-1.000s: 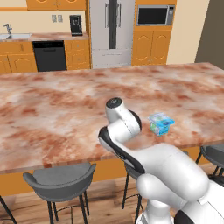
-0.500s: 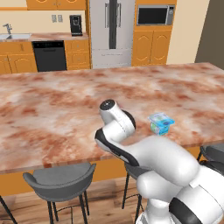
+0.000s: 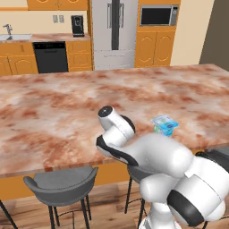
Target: Stack the yogurt containers by placing the smaller containers on top of the larger containers.
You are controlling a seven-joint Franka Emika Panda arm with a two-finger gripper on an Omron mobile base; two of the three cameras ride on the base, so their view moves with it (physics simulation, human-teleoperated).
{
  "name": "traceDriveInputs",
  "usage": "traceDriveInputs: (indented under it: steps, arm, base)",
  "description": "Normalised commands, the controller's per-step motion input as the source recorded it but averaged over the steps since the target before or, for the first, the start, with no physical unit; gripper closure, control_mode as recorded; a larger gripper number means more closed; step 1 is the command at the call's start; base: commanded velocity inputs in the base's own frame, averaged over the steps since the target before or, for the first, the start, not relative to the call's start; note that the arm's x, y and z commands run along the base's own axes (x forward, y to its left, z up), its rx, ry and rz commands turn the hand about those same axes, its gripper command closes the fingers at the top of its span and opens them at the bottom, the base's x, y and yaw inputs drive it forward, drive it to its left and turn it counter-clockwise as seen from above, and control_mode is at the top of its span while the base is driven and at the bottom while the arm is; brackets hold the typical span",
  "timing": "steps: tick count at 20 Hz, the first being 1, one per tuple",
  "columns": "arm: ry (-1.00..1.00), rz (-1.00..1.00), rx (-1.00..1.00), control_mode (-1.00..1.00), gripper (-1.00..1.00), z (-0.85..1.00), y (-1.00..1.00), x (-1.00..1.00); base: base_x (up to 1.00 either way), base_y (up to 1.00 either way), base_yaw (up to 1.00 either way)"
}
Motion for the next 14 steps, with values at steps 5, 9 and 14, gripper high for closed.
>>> traceDriveInputs:
  steps: [5, 9, 14]
  arm:
    - [-0.01, -0.02, -0.01, -1.0, -1.0, -0.14, 0.0, 0.25]
    - [0.0, -0.01, 0.0, -1.0, -1.0, -0.11, 0.06, 0.25]
    - [0.0, 0.0, 0.0, -1.0, -1.0, -0.07, 0.14, 0.2]
  base:
    - [0.0, 0.0, 0.0]
    - [0.0, 0.0, 0.0]
    - [0.0, 0.0, 0.0]
